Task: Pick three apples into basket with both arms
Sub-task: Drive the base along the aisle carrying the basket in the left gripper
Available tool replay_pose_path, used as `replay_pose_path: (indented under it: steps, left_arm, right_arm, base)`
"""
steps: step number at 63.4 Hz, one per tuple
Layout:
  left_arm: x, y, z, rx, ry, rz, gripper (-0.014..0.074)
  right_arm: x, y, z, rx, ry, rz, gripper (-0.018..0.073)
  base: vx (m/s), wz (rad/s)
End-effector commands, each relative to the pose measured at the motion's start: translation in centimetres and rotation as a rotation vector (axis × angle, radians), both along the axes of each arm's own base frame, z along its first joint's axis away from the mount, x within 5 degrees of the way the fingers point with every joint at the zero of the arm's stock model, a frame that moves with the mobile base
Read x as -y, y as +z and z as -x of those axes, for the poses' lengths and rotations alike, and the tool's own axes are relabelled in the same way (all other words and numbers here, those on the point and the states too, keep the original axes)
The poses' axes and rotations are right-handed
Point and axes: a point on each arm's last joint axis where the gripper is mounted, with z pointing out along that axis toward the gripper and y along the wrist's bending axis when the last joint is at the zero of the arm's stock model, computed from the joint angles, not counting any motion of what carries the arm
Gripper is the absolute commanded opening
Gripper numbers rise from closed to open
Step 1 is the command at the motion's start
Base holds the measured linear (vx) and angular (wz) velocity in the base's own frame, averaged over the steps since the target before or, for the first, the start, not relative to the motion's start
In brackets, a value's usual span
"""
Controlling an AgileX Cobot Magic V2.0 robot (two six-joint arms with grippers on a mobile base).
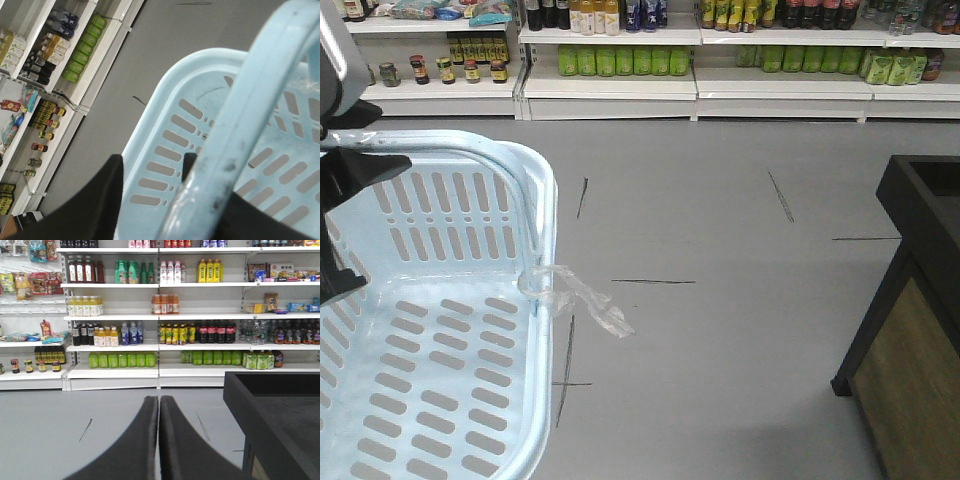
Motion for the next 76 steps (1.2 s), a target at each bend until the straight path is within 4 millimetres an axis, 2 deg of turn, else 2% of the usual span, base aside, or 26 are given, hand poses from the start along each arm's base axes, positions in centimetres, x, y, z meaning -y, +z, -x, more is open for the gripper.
replay_pose_path:
  steps: [1,76]
  left_arm:
    - [-0.15,1.82,0.28,0.1,-0.018,0.06,-0.0006]
    - [-0.15,1.82,0.28,0.1,-0.018,0.06,-0.0006]
  right_arm:
    - [0.01,0.21,0.08,0.069,-0.004,0.013,-0.0009]
    - [0.01,0.21,0.08,0.069,-0.004,0.013,-0.0009]
  base:
    - [0.19,0.09]
    - [0.2,0.05]
